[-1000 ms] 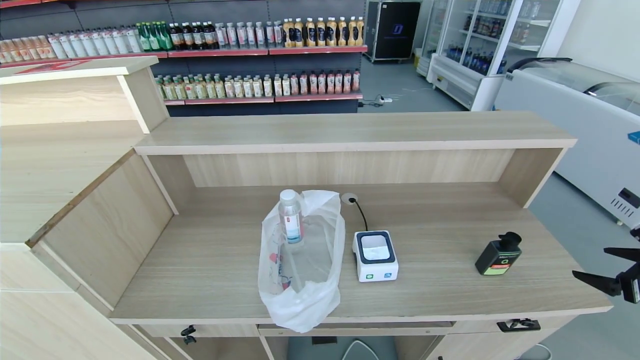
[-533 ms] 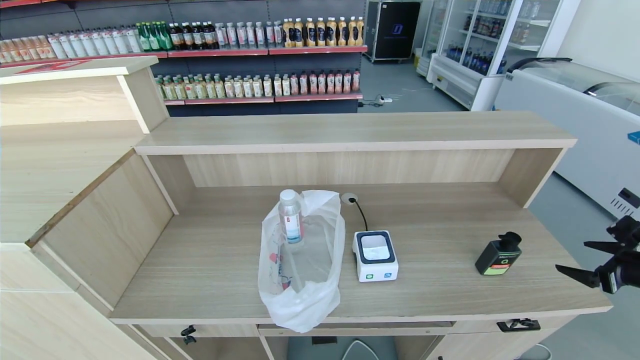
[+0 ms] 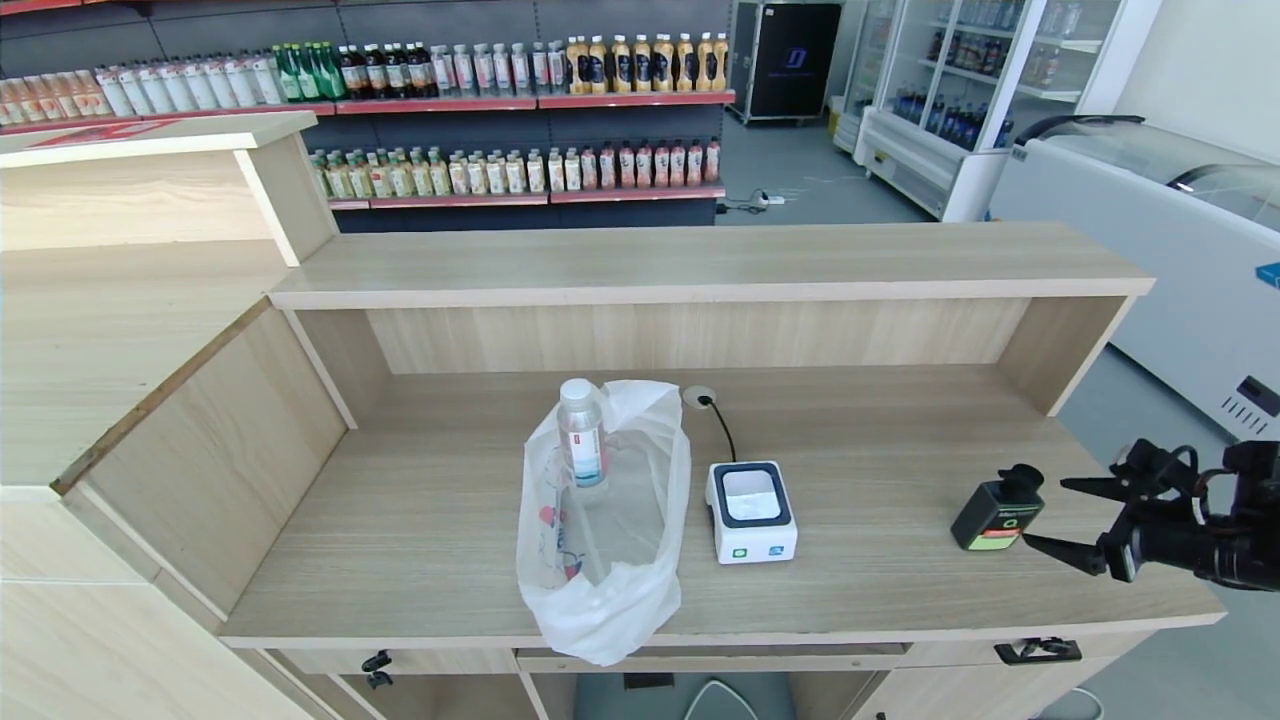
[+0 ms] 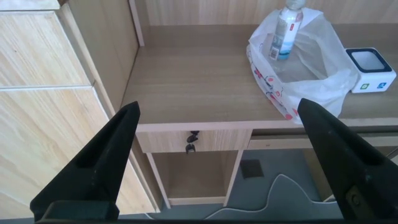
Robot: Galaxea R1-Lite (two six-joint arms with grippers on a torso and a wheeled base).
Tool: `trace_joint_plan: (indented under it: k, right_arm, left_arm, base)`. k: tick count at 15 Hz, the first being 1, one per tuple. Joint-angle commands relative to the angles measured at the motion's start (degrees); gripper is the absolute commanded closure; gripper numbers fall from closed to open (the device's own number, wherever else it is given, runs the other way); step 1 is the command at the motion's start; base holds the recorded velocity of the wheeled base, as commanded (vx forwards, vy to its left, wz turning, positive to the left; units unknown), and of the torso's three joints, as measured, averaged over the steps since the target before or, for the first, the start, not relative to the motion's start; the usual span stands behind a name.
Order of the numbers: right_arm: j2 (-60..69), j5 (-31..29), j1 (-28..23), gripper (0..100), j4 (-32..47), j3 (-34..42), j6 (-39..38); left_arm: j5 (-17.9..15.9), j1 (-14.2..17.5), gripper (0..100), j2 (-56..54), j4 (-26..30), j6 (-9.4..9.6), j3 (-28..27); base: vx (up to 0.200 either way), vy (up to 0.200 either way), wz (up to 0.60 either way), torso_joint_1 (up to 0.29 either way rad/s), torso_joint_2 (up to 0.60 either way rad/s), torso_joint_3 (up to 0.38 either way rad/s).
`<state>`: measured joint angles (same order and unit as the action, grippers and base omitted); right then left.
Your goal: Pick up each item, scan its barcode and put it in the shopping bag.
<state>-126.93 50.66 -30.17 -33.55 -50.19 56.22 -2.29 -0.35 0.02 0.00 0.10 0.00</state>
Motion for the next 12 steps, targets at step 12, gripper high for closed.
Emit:
trace_joint_plan:
  k: [12]
  right_arm:
    - [-3.15,-0.04,4.42,0,-1.08,0.35,0.29]
  left_arm:
    - [-0.08,0.0,0,0.06,0.0,-0.01,0.0]
  base:
    - [0.0,0.0,0.0,0.0,0.0,0.0]
